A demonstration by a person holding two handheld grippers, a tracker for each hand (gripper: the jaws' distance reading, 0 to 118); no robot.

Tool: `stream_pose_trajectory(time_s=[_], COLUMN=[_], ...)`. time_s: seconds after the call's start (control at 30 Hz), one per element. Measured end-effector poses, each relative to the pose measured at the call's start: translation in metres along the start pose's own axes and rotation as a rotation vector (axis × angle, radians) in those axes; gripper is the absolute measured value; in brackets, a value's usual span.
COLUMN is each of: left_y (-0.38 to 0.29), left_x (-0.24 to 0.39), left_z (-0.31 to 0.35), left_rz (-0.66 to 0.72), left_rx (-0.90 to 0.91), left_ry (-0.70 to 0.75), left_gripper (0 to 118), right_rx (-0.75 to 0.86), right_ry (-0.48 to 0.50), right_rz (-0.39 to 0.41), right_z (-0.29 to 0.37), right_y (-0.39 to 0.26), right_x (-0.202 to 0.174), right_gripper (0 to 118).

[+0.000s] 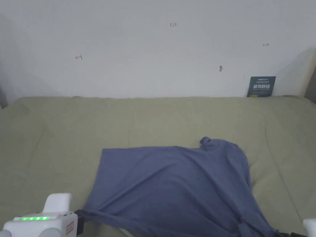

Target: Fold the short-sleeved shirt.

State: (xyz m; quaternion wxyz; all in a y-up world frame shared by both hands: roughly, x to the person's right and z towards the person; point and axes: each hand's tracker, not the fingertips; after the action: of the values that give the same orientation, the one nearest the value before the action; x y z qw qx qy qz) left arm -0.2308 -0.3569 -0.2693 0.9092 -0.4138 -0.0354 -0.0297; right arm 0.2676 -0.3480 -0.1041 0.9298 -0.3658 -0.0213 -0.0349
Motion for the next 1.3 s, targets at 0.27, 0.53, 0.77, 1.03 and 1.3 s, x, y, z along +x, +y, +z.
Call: stream_pose_trajectory(time_s=[0.27,0.53,0.77,1.03,1.3], left_y=[-0.038,-0.052,-0.057,-0.028,0.003], left_x=[-0.010,-0.011,-0.005,-0.023,-0.011], left_z=[0.022,-0.002,0.010,0.081,0.063], left_rz=[0.024,0.037,0.029,0.038,0.009], left_rx=[-0.033,-0.109,-0.093,0.049,0.084], left_ry=[-0.008,-0.018,0.014,-0.056,-0.116], left_gripper=[8,10,117,111,0], right_rx=[-0.058,-0.136,-0.079,0.075,0.113], right_ry=[-0.001,0.004,-0.059,-0.078,-0.079], right_rz=[-0.005,-0.040,-0.063,-0.047,-0.074], right_z=[0.008,-0.018,-0.001,0.037,0.022], right_y=[-0.034,-0.036,-0.026,0.009,0.039], right_x=[-0.002,0.000,-0.004,-0.002,-0.008], right_gripper=[4,15,118,91,0])
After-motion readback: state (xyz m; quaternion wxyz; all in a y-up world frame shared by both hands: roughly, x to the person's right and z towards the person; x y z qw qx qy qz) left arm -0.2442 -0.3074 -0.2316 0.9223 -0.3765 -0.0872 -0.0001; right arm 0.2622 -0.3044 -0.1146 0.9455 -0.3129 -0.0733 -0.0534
